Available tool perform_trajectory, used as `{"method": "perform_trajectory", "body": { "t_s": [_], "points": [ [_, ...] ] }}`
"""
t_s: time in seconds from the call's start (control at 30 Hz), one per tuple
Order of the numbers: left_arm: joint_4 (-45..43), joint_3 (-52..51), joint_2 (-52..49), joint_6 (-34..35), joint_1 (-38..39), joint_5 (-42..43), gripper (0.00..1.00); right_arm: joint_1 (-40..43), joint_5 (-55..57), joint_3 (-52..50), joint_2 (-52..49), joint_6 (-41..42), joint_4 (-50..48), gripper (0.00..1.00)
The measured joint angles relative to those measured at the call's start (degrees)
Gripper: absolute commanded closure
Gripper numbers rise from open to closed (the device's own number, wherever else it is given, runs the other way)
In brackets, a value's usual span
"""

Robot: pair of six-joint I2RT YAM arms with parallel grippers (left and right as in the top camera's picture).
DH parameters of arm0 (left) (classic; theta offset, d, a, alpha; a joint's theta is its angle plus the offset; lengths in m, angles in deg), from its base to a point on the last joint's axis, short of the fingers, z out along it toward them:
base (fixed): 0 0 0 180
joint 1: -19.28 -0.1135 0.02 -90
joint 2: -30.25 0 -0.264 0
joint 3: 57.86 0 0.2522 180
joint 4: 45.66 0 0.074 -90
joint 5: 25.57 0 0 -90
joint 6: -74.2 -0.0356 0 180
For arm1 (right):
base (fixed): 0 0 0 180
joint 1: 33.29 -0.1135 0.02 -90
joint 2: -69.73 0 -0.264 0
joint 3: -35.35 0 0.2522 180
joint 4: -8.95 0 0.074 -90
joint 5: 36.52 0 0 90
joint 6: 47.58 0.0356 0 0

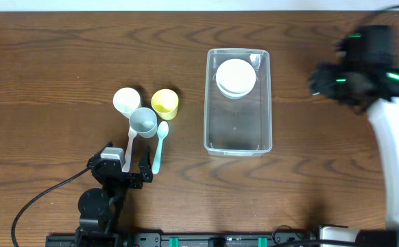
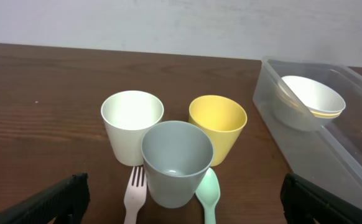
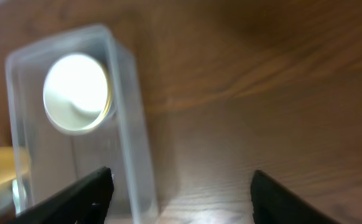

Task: Pack container
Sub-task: 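Open right gripper and withdraw it to the right side, then reach left gripper to the grey-blue cup and grasp it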

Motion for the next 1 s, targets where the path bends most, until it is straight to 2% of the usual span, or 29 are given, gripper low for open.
{"method": "perform_trajectory", "body": {
  "t_s": [0.1, 0.13, 0.33, 0.5, 0.67, 0.83, 1.0],
  "points": [
    [-0.07, 0.0, 0.0, 0.0, 0.0, 0.0, 0.02, 5.07, -1.51, 0.0, 3.19, -0.66, 0.44, 0.02],
    [-0.09, 0.0, 0.0, 0.0, 0.0, 0.0, 0.02, 6.51, -1.9, 0.0, 4.07, -1.33, 1.07, 0.01],
    [0.0, -0.02, 0.0, 0.31, 0.0, 0.04, 0.02, 8.09, -3.21, -0.02, 4.66, -3.69, 3.04, 0.01],
    [-1.18, -0.2, -0.02, 3.34, 0.0, 0.98, 0.02, 8.09, -3.48, 0.0, 4.66, -4.28, 3.08, 0.01],
    [2.36, 1.44, -1.77, 5.9, 0.0, 1.49, 0.02, 8.09, -3.74, 0.0, 4.63, -4.33, 3.17, 0.01],
    [7.26, 10.49, -11.63, 7.39, 0.0, 0.13, 0.02, 8.09, -3.96, -0.02, 4.63, -4.42, 3.21, 0.01],
    [16.22, 28.76, -29.44, 7.96, 0.0, -2.51, 0.02, 8.09, -4.09, -0.07, 4.63, -4.5, 3.19, 0.01]
  ]
}}
